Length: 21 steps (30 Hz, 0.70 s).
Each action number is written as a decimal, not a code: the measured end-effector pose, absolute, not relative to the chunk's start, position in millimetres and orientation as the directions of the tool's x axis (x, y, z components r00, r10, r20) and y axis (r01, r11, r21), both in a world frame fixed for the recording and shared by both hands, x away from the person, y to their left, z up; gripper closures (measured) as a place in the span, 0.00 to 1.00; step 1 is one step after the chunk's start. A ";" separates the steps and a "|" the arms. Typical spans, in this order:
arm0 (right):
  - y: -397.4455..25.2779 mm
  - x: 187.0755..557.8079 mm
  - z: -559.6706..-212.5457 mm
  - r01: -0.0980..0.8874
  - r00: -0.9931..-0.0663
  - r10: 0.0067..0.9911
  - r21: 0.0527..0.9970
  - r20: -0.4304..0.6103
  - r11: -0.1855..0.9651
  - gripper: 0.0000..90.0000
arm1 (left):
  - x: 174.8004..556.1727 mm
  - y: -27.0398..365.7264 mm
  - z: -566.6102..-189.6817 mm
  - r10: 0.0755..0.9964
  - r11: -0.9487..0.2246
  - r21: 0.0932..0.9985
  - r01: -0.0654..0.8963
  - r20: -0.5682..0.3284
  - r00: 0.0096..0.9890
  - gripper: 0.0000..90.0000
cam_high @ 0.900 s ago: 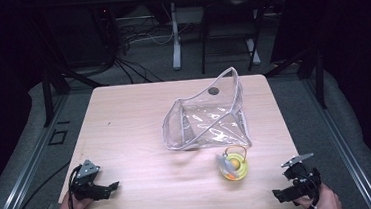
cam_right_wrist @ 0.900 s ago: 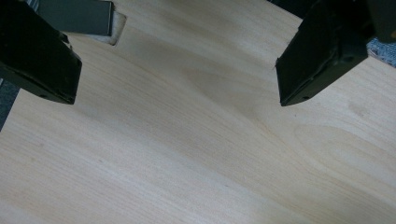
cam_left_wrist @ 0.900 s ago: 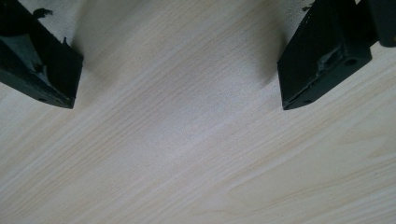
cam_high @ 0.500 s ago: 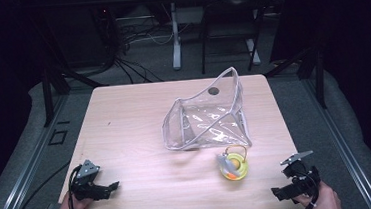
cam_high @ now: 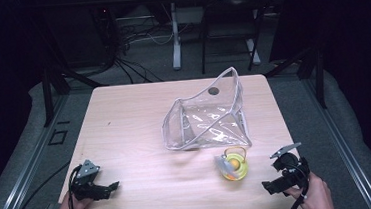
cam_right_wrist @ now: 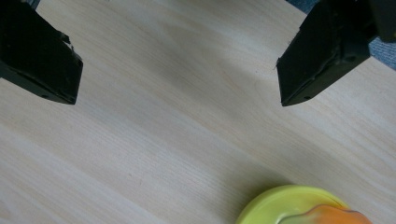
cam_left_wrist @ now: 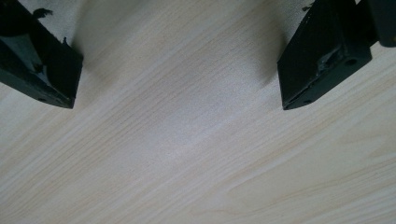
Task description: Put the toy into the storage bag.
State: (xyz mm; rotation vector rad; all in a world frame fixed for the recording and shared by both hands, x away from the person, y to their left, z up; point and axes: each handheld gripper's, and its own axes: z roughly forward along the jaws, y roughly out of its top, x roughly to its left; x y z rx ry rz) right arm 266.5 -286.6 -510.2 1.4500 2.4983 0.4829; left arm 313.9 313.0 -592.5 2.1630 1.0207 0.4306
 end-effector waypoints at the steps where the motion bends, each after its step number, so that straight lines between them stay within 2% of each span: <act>1: -285.4 267.0 -510.0 0.800 -0.492 0.871 0.389 -0.012 0.457 0.00 | 313.9 313.0 -592.5 0.773 -0.447 0.712 0.541 0.003 0.635 0.00; 21: -266.3 281.1 -497.4 0.751 -0.557 0.831 0.416 -0.019 0.513 0.00 | 313.9 312.9 -592.5 0.773 -0.446 0.712 0.542 0.002 0.634 0.00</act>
